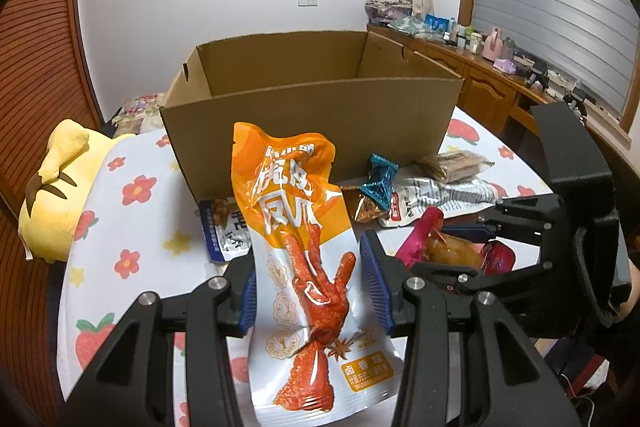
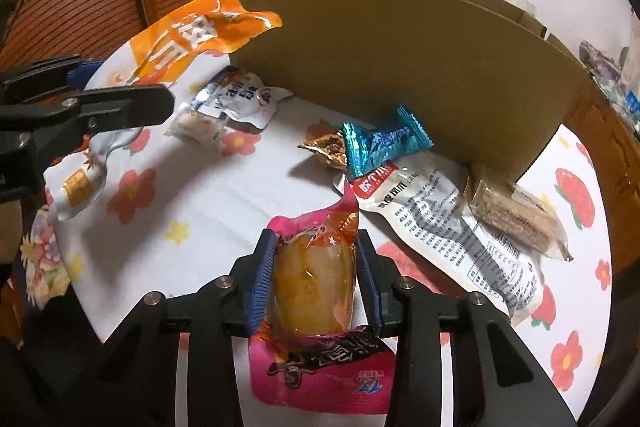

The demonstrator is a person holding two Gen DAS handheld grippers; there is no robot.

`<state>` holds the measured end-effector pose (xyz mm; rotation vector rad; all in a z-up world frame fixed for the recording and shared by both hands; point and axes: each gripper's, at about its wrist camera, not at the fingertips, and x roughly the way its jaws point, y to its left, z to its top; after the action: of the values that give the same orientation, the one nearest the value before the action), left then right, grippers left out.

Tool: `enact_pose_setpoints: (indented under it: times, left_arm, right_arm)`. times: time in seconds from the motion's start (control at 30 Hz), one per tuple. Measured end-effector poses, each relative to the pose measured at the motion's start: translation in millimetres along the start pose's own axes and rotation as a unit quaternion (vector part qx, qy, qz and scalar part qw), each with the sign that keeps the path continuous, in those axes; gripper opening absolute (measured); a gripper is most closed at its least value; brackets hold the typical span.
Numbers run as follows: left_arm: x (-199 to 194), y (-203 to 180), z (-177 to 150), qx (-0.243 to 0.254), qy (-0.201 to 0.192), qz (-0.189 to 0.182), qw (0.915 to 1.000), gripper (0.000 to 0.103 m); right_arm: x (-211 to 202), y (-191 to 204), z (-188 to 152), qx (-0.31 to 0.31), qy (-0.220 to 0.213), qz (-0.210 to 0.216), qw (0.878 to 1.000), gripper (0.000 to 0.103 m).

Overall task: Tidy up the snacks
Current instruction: 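Lift the orange packet with left gripper while right gripper carries pink snack to box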

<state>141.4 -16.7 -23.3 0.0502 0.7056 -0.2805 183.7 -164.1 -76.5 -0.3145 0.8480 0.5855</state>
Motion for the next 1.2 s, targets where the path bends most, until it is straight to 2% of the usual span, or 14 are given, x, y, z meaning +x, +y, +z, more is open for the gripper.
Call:
enact_pose_setpoints:
  times: [0.2,0.47,0.7,0.97,1.2]
  left_arm:
    - [-9,-2,15,0.006,-0.014,-0.003,0.9999,0.044]
    - [-21,0,52,0.013,-0.048,-0.013,0.9987,0.044]
    - [-8,8,87,0.016,-0.056,-0.008,0.9983,0.044]
    - [20,22,119,0.014,-0.046,0.006,0.9988,0.044]
    - [43,37,137,0.013,-0.040,0.020,0.9989,0.045]
  right_arm:
    - [-23,-2,12,-0.001,-0.033,-0.003,0.999,0.038]
    - [-63,-12,47,-0.014,-0.082,-0.007,0.996,0.039]
    - [-81,-29,85,-0.023,-0.110,-0.010,0.994,0.039]
    - [-77,-60,134,-0.025,-0.137,-0.014,0.990,0.039]
    - [-57,-79,157,-0.023,-0.137,-0.021,0.990,0.039]
